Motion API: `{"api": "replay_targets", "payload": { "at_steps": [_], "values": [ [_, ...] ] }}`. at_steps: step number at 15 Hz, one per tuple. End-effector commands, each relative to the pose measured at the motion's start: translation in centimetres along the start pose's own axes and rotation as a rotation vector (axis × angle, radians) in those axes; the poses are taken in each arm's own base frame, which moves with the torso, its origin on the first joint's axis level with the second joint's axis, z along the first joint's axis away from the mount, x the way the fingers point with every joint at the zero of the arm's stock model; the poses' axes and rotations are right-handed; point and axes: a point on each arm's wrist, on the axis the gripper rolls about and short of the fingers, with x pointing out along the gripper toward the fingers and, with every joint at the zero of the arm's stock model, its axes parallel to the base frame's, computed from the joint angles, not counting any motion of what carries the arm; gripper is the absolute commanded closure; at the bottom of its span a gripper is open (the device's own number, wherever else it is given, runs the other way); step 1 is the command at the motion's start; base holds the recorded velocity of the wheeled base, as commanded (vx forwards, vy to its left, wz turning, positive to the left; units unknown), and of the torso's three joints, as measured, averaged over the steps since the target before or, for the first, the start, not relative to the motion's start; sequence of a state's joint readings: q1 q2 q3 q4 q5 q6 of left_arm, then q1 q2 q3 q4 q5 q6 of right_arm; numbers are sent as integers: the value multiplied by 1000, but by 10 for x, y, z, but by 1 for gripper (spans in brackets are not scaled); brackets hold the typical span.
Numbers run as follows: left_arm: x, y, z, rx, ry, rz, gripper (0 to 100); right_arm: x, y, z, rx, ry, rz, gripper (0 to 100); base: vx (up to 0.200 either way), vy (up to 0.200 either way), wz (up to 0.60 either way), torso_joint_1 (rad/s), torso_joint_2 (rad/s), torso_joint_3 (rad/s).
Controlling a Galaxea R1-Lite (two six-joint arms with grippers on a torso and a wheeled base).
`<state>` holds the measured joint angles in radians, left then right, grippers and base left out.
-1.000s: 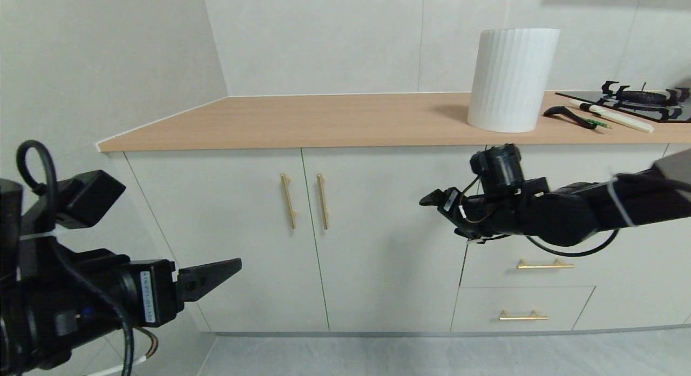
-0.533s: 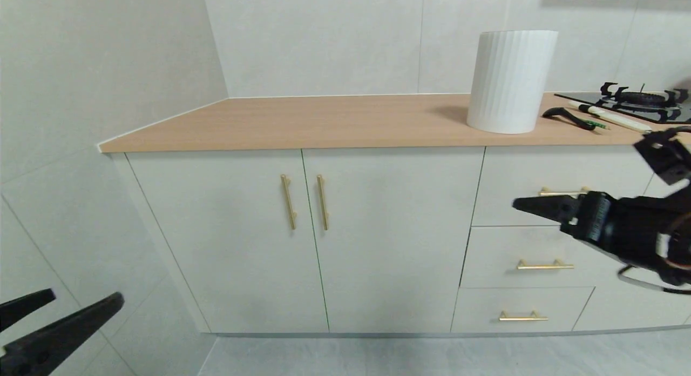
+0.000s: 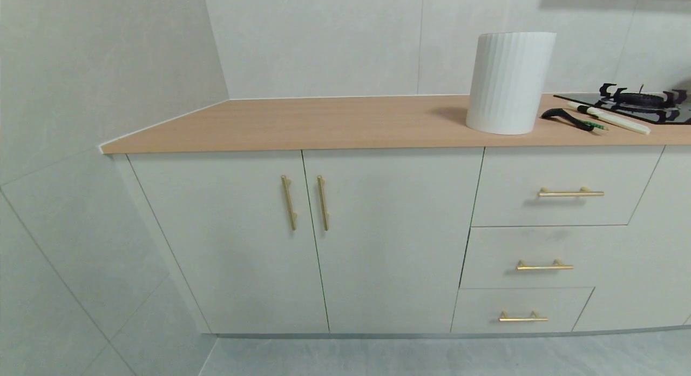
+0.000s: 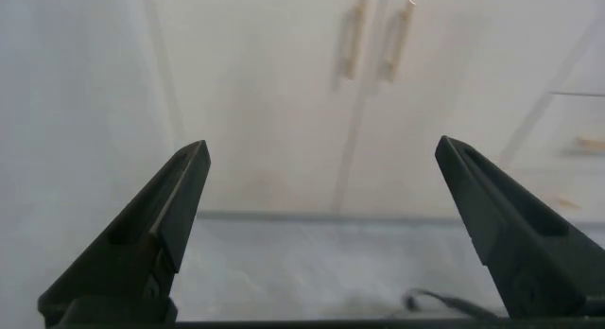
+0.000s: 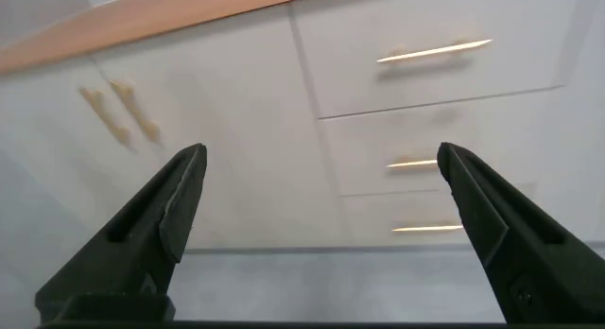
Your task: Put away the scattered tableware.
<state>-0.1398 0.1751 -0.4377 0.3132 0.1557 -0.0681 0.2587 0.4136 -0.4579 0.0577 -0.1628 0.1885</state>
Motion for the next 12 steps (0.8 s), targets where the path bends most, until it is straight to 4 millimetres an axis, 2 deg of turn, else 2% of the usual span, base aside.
{"api": "replay_targets", "payload": {
  "at_steps": [1, 3, 4, 6, 7, 8, 9, 10, 11, 12],
  "values": [
    [-7, 0, -16, 34, -50, 106, 0, -55, -10, -31, -87, -142, -96, 0, 0, 0, 0, 0, 0, 0],
    [-13, -2, -24, 100, -86, 152, 0, -56, -5, -38, -97, -126, -205, 0, 0, 0, 0, 0, 0, 0],
    [-12, -3, -36, 153, -76, 157, 0, -54, -2, -46, -114, -118, -277, 0, 0, 0, 0, 0, 0, 0],
    [-6, -2, -44, 153, -52, 187, 0, -49, -4, -56, -124, -89, -315, 0, 0, 0, 0, 0, 0, 0],
    [-1, -2, -50, 142, -58, 203, 0, -43, -8, -68, -124, -62, -350, 0, 0, 0, 0, 0, 0, 0],
    [2, -1, -53, 144, -59, 201, 0, -39, -9, -74, -128, -47, -357, 0, 0, 0, 0, 0, 0, 0],
    [13, -1, -70, 156, -35, 201, 0, -27, -14, -91, -154, -75, -343, 0, 0, 0, 0, 0, 0, 0],
    [16, 0, -75, 160, -35, 200, 0, -23, -16, -99, -174, -86, -332, 0, 0, 0, 0, 0, 0, 0],
    [22, 0, -83, 165, -48, 186, 0, -20, -19, -112, -219, -133, -287, 0, 0, 0, 0, 0, 0, 0],
    [24, -2, -84, 157, -98, 129, 0, -21, -18, -117, -228, -114, -204, 0, 0, 0, 0, 0, 0, 0]
  ]
}}
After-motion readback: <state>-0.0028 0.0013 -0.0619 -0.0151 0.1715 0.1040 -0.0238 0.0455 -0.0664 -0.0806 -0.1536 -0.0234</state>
